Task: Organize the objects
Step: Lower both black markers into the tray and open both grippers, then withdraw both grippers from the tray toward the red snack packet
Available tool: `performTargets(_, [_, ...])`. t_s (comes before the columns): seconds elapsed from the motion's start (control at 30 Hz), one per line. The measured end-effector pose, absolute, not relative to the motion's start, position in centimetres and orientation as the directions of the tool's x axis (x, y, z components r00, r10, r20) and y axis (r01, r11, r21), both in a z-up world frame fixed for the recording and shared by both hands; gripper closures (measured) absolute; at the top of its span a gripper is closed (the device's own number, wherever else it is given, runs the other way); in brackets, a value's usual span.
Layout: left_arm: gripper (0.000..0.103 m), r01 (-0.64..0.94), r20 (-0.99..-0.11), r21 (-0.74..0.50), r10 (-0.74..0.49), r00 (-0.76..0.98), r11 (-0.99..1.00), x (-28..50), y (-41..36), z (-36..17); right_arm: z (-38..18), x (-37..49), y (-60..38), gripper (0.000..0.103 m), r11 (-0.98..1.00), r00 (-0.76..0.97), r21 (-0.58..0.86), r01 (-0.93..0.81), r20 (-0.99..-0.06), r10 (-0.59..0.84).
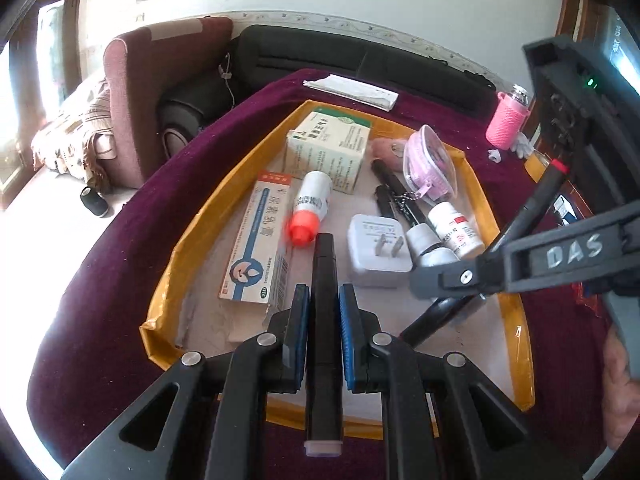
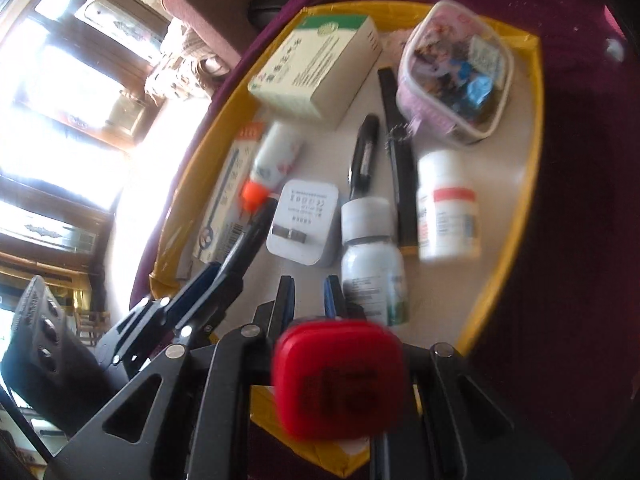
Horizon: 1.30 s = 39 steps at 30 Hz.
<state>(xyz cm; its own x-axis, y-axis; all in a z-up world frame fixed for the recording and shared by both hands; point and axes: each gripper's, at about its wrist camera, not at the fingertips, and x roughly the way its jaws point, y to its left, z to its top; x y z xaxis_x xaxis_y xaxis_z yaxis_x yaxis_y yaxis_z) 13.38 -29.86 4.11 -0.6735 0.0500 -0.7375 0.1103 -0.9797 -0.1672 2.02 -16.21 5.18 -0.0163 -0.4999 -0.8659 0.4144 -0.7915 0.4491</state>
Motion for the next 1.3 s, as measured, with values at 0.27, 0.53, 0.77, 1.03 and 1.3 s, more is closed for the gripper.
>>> performTargets(0.27, [0.09, 0.139, -0.722, -0.136, 0.002, -0.692, -0.981, 13.6, -30.4, 4.9, 4.0, 2.5, -17.1, 0.09, -0.797, -0.017, 0.426, 0.428, -0.878, -0.479])
performTargets(0.53, [0.066, 0.169, -0.717, -0.127, -0.027, -0.697, -0.977, 14.0, -30.8, 5.5, 4.7, 4.2, -17.4, 0.077, -0.807, -0.08, 0.356, 0.472, -0.894, -0.441])
performTargets(0.77, [0.057, 0.167, -0.705, -0.098, -0.051, -0.708, -0.981, 14.8, -30.2, 6.6, 6.6, 4.9, -15.9, 0.076, -0.794, -0.114, 0.385, 0.47, -0.866, -0.488])
performTargets(1.03, [0.048, 0.141, -0.678, -0.042, -0.075, -0.731, -0.989, 15.8, -27.8, 8.3, 8.7, 5.6, -14.2, 0.068, -0.791, -0.174, 0.391, 0.471, -0.837, -0.518])
performTargets(1.3, [0.044, 0.102, -0.67, 0.012, -0.084, -0.738, -0.995, 16.2, -24.6, 9.5, 9.5, 6.2, -9.5, 0.067, -0.796, -0.21, 0.429, 0.427, -0.809, -0.549])
